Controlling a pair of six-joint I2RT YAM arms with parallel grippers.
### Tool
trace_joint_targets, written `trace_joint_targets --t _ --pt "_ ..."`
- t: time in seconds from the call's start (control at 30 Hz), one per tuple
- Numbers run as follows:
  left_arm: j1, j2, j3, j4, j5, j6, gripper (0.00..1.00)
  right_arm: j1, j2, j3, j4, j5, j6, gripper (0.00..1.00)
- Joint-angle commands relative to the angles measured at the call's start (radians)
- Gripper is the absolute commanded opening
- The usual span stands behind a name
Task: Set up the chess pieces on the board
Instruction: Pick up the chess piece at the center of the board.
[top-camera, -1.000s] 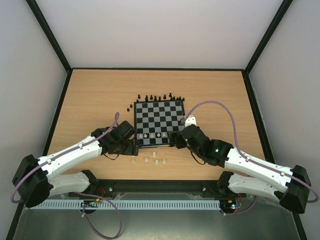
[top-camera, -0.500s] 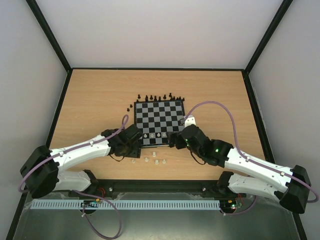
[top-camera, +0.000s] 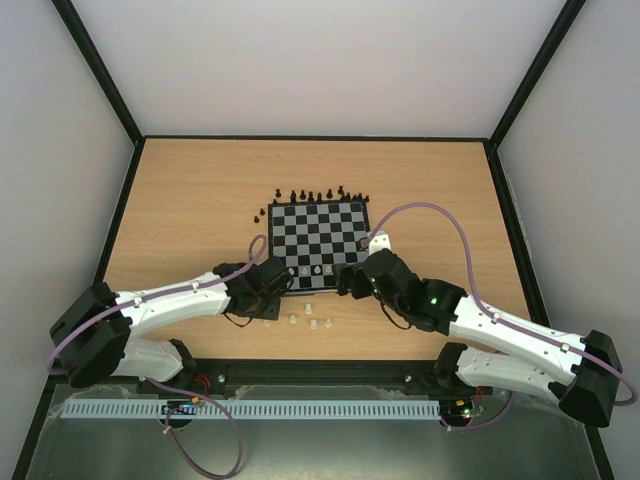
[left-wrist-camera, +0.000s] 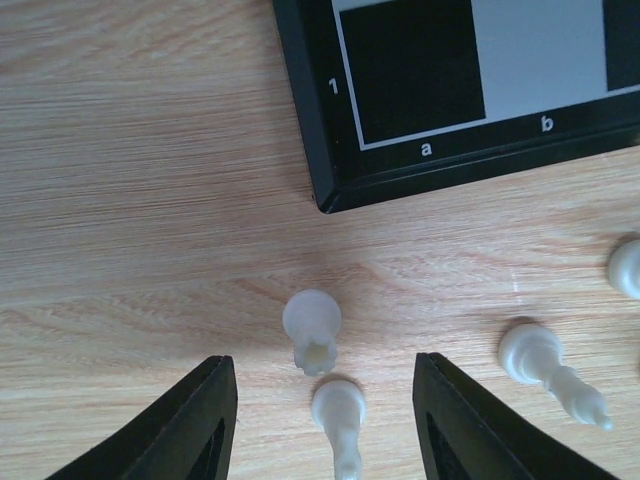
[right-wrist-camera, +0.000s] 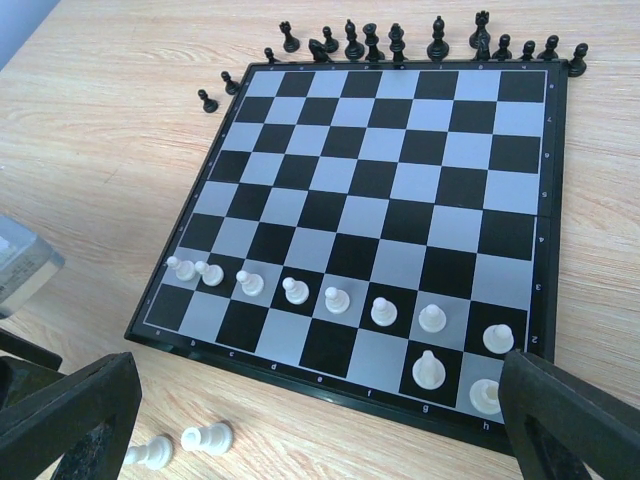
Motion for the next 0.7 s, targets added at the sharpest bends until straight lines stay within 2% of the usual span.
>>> trace_joint_targets --t 0.0,0.57,0.67 --pt "-0.014 0.037 -0.018 0.025 -0.013 -0.008 0.5 -0.002 0.006 -0.009 0.013 0.005 -0.002 0.99" --pt "-0.016 0.075 -0.024 0.063 -0.032 0.008 0.34 -0.002 0.008 -0.01 0.015 0.002 -0.001 0.98" --pt "-0.016 0.07 -0.024 0.06 -0.035 0.008 0.28 -0.002 0.009 -0.01 0.015 0.001 -0.001 0.99"
